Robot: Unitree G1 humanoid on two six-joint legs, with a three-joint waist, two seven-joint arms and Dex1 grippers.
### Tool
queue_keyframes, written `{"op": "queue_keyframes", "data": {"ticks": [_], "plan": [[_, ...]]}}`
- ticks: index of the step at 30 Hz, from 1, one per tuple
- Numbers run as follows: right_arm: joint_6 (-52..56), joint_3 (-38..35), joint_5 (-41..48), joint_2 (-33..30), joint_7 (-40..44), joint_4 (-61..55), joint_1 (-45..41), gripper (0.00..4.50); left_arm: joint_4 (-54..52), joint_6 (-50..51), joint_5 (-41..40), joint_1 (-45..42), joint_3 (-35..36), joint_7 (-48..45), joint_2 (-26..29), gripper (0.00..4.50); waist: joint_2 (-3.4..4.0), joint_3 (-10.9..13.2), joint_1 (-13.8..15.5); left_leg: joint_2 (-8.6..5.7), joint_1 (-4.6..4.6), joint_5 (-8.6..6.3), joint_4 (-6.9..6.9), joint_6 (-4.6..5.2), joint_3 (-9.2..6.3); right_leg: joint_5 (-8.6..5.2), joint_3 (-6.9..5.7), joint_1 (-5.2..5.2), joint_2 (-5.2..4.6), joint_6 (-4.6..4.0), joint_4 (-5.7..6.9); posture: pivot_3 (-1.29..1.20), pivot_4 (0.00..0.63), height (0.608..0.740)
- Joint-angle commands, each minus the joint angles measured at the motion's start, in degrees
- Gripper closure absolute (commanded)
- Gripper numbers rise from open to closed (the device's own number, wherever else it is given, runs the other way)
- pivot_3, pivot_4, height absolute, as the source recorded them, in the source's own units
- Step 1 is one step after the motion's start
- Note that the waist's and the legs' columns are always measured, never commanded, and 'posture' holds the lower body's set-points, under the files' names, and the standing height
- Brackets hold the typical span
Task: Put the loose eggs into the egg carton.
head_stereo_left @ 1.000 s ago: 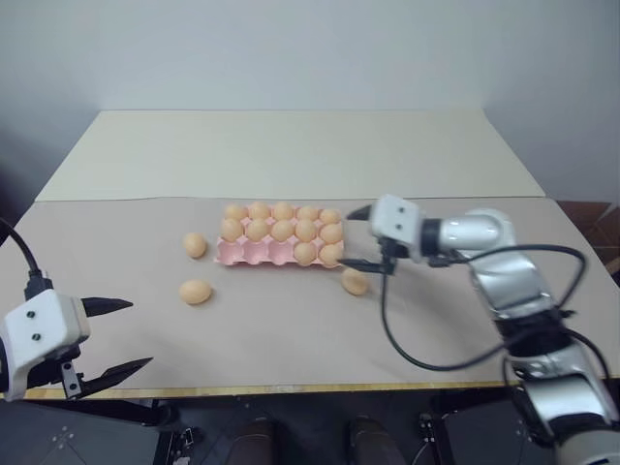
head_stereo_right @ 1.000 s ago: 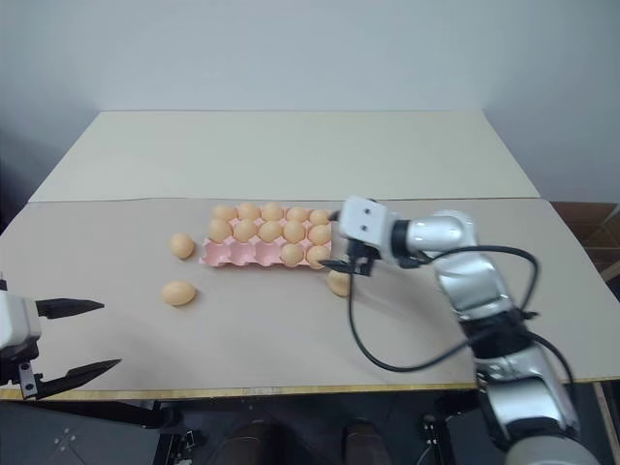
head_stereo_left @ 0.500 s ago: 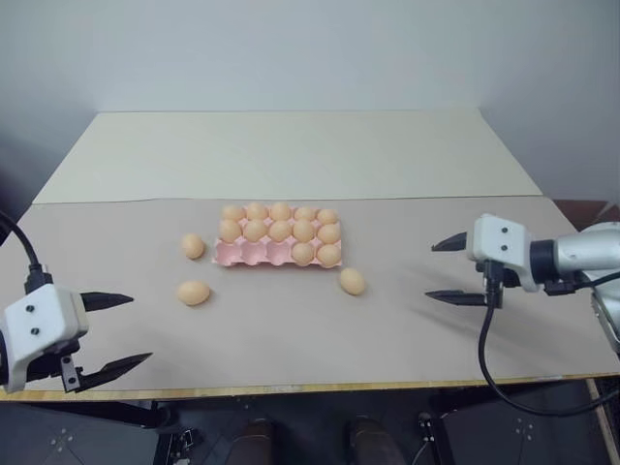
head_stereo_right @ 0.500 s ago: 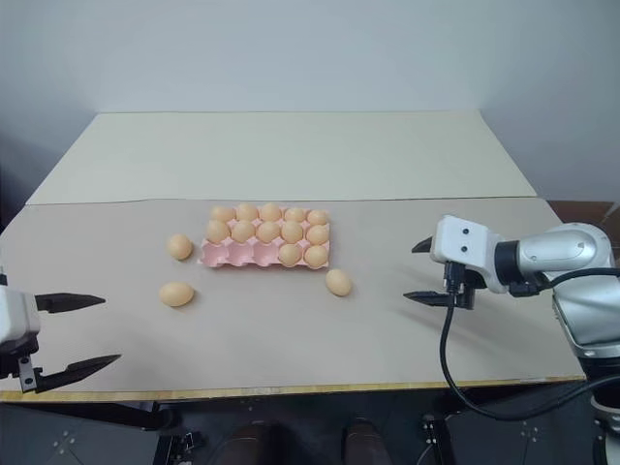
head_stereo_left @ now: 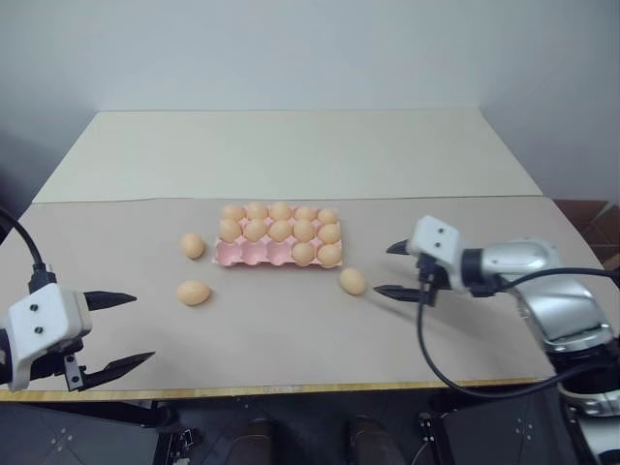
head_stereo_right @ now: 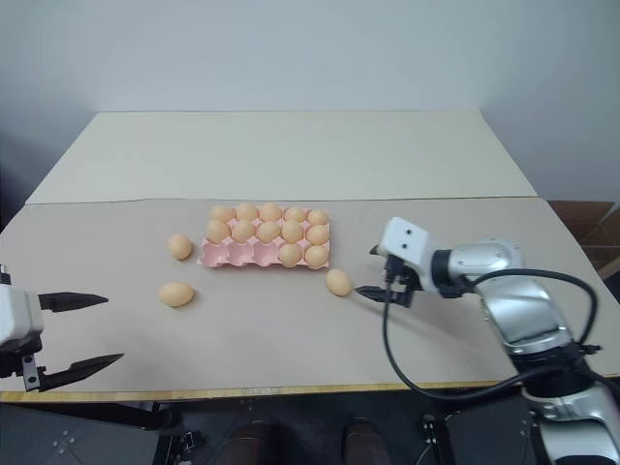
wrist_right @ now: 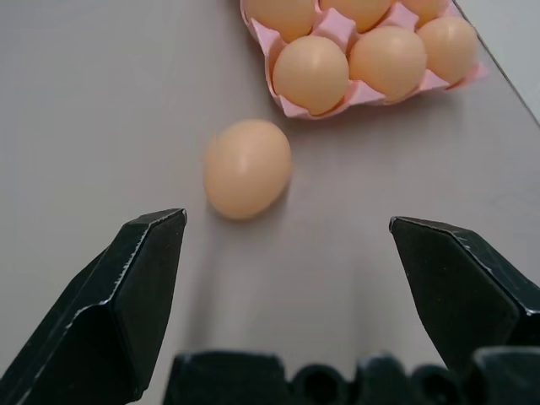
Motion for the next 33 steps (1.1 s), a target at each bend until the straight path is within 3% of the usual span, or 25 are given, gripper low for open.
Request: {"op": "queue_keyframes", "data": {"ticks": [1,13,16,21,22,29,33], "plan": [[2.78,2.59,-2.88,2.83,-5.37,-2.45,-0.97,0.02,-1.69,-0.18,-0.45,-0.31,0.35,0.85,-0.11,0.0,-0.01,0.0,0.1,0.0,0.0,0.0,0.0,0.0,-0.01,0.0,-0.01,0.01,0.0,0.0,0.0,0.0,0.15,0.74],[1.36,6.15,-6.56,11.71,-12.08,3.68,-0.94,0.02,-1.9,-0.5,-0.02,-0.03,-0.58,1.66,-0.3,0.0,-0.05,-0.03,0.22,-0.02,0.03,0.0,0.02,0.0,-0.01,0.0,-0.02,0.02,0.02,0.0,0.03,0.0,0.15,0.74],[2.32,6.58,-6.59,11.94,-11.64,3.77,-0.69,0.54,-2.01,-0.52,-0.01,0.44,0.06,1.58,-0.51,0.0,-0.05,-0.03,0.13,-0.02,0.03,0.0,0.02,0.0,-0.02,0.0,-0.02,0.02,0.02,0.0,0.03,0.0,0.15,0.74],[2.3,6.64,-6.82,11.16,-11.26,2.56,0.13,2.27,-1.92,-0.85,0.36,1.1,0.5,1.61,-0.65,0.0,-0.06,-0.03,0.04,-0.03,0.03,0.0,0.02,0.0,-0.02,0.0,-0.03,0.02,0.02,0.0,0.03,0.0,0.15,0.74],[2.55,6.48,-6.94,11.01,-11.46,2.21,0.25,2.46,-1.92,-0.82,0.36,1.09,0.44,1.7,-0.64,0.0,-0.06,-0.03,0.02,-0.03,0.04,0.0,0.02,0.0,-0.02,0.0,-0.03,0.03,0.02,0.0,0.03,0.0,0.15,0.74],[1.81,3.93,-6.97,6.75,-10.61,-1.27,-0.21,2.57,-1.38,-1.16,0.44,0.73,-0.13,1.88,-0.52,0.0,-0.06,-0.03,0.01,-0.04,0.02,0.0,0.02,0.0,-0.02,0.0,-0.03,0.02,0.01,0.0,0.02,0.0,0.15,0.74],[2.81,2.02,-4.96,7.79,-10.97,-2.46,-5.24,2.57,-1.16,-1.27,0.62,0.75,-0.4,1.87,-0.44,0.0,-0.06,-0.04,-0.4,-0.02,0.05,0.0,0.02,0.0,0.0,0.0,0.0,0.0,0.02,0.0,0.06,0.0,0.15,0.74]]}}
